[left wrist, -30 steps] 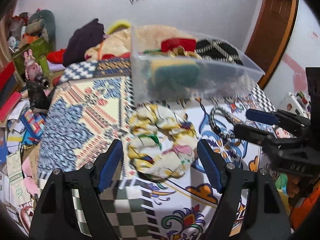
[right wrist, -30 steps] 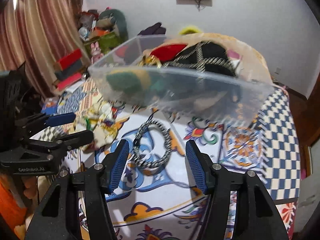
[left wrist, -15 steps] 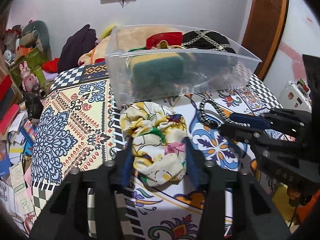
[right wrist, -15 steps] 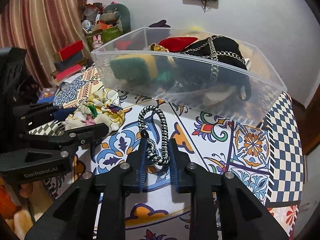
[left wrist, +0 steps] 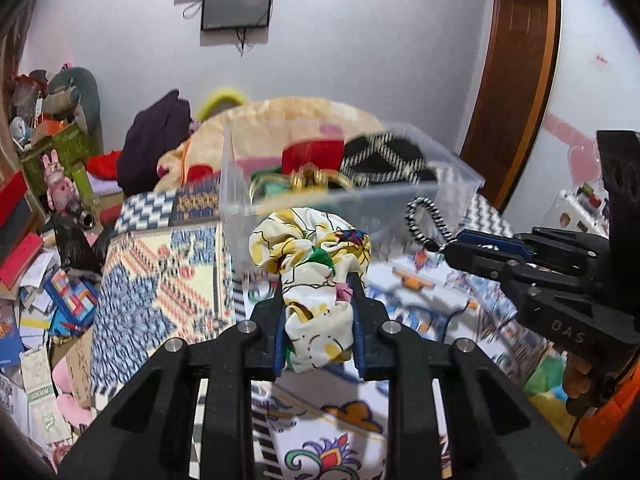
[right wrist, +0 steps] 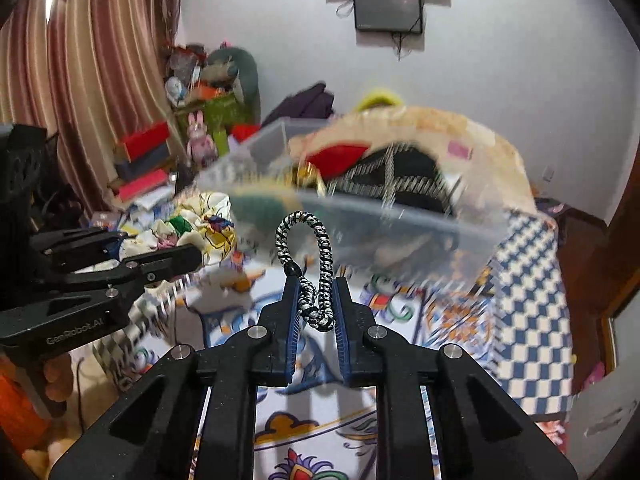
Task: Organize soft objects
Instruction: 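Carry the scrunchie and cord loop into the clear box and open both tools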
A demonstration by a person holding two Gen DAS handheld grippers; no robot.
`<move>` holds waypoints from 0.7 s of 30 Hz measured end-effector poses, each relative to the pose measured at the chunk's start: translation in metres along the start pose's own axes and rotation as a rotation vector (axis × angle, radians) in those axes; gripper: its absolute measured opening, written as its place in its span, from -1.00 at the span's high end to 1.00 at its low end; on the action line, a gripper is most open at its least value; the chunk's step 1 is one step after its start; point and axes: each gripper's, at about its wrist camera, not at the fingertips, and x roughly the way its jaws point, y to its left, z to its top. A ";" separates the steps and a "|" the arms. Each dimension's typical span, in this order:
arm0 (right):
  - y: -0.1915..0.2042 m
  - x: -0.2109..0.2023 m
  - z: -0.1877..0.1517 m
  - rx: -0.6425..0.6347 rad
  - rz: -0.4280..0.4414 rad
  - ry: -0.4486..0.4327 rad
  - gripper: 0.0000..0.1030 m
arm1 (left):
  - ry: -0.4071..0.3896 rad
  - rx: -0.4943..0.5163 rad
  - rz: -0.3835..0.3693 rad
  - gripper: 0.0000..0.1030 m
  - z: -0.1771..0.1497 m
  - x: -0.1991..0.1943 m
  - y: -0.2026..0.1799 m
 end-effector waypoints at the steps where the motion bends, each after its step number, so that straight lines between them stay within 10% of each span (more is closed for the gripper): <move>1: -0.001 -0.004 0.003 0.002 -0.006 -0.016 0.72 | -0.015 0.003 -0.001 0.51 0.007 -0.002 -0.001; 21: -0.052 0.002 0.054 0.085 -0.216 -0.133 0.71 | -0.174 -0.008 0.017 0.50 0.088 0.020 -0.009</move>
